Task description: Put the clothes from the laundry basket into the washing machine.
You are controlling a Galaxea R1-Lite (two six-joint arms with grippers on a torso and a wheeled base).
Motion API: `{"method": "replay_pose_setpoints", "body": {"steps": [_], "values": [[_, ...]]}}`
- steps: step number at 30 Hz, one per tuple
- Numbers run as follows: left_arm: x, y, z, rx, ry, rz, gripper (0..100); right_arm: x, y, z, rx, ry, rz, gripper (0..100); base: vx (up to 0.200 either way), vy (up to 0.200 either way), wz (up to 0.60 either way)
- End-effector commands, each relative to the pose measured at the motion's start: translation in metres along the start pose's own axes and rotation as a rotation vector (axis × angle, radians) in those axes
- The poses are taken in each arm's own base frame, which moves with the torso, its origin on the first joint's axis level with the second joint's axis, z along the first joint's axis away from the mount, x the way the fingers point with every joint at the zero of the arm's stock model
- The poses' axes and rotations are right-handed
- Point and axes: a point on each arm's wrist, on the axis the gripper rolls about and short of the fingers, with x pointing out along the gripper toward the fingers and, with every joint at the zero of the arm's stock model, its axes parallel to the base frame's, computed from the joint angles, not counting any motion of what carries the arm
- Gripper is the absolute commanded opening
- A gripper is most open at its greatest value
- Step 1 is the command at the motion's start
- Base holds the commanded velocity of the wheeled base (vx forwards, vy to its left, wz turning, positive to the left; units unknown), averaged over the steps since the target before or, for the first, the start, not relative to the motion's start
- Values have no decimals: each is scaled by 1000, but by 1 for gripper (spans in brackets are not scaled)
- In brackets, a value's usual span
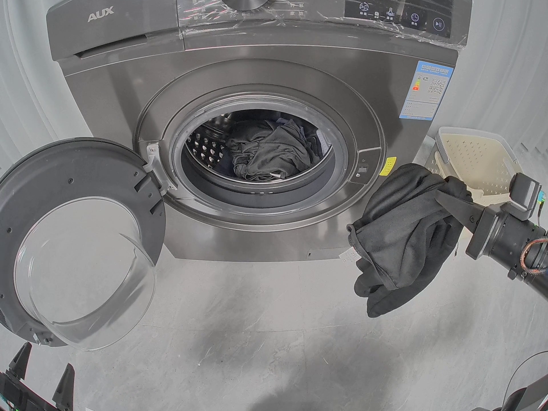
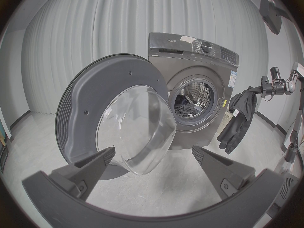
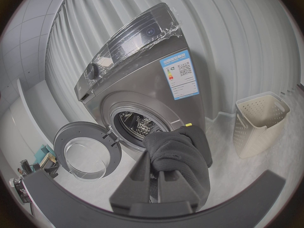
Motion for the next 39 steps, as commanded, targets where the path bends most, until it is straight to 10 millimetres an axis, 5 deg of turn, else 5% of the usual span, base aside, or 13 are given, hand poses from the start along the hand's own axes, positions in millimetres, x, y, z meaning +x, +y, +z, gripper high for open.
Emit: {"method": "replay_pose_setpoints", "body": {"steps": [1,12,31,36,39], "values": [[0,0,-4,-1,3,0,100,0,1,-1,0,3,7,0,0,0,0],[0,0,-4,11,3,-1,100,2,5,0,2,4,34,0,0,0,0],[1,-1,-4,78,12,-11,100,7,45,-13,2,74,233,0,0,0,0],[-8,-3,50,68,-166,-33,100,30,60,-12,4,69,262,0,0,0,0],[-4,-5,57,75,-136,-135,100,49,70,-12,10,42,276,0,0,0,0]]}}
